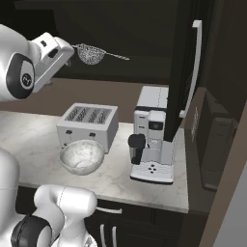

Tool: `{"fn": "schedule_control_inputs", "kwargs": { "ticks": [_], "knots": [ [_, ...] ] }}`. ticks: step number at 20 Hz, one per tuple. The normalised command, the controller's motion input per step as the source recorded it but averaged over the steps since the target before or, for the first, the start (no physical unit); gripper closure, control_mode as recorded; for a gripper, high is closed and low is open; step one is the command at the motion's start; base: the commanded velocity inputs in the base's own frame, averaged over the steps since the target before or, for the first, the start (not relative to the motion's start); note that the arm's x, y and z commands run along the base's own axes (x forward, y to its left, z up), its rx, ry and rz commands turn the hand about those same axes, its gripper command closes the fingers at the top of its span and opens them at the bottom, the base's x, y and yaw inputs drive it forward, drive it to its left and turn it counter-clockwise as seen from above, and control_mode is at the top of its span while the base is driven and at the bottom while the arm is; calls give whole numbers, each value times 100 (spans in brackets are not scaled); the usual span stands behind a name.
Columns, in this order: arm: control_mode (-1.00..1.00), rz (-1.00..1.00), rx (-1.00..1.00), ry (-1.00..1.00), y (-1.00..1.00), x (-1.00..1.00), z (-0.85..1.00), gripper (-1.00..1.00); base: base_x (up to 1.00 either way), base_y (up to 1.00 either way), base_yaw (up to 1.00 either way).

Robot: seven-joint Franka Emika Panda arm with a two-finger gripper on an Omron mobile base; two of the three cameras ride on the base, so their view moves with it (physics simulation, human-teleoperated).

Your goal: Open the cabinet and setup a tea strainer by placing it in the bowl upright.

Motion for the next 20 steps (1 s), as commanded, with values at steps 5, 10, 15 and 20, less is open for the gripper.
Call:
{"fn": "schedule_control_inputs", "kwargs": {
  "ticks": [5,10,15,20],
  "knots": [
    [-100,-2,-4,-12,30,34,2,-100,0,0,0],
    [-100,-5,-6,-13,14,37,3,-100,0,0,0],
    [-100,0,0,-3,0,39,13,-100,0,0,0],
    [-100,0,0,0,0,25,21,-100,0,0,0]
  ]
}}
